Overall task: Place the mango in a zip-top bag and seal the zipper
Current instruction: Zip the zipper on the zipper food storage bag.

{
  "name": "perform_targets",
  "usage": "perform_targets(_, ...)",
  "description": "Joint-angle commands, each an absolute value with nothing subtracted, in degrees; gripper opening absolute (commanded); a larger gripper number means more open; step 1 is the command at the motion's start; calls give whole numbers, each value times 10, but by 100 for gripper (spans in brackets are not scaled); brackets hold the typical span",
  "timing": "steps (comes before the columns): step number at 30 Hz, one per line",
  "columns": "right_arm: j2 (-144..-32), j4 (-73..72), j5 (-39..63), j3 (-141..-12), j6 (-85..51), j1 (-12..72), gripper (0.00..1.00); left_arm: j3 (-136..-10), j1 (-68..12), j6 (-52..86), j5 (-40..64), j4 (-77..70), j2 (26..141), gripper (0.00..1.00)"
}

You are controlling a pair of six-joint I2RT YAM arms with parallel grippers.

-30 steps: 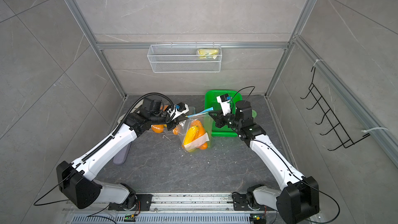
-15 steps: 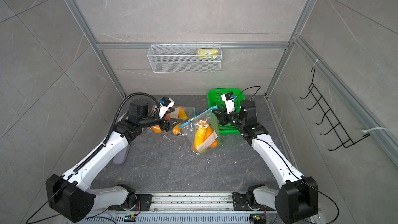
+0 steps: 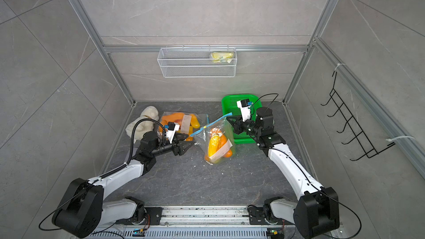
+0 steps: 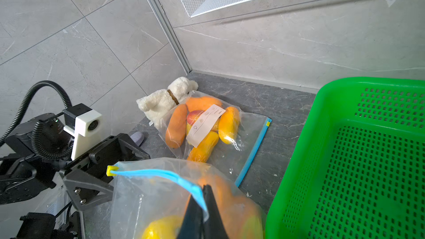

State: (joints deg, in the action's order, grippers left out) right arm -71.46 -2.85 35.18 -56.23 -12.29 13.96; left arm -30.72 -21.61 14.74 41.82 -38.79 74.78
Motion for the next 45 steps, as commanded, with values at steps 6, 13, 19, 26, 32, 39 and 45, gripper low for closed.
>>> perform_targets(6,-721,-60,363,-555,-138,140,0,-351,-216,241,497,-633,860,42)
perform_targets(13,-715,-35,337,-561,-121,139,0,-349,-216,184,483,-548,799,0)
perform_targets(19,-715,3,291,-571,-108,135,0,-367,-215,80,444,-344,701,0)
perform_targets(26,-717,49,243,-587,-95,127,0,-416,-214,-25,382,-121,637,0)
perform_targets(32,-710,47,254,-596,-103,121,0,-513,-212,-113,307,74,635,0)
perform_targets(39,-722,4,295,-587,-129,122,0,-645,-213,-205,279,251,693,0)
perform_targets(45,-730,-30,347,-588,-144,121,0,-674,-213,-203,310,222,686,46)
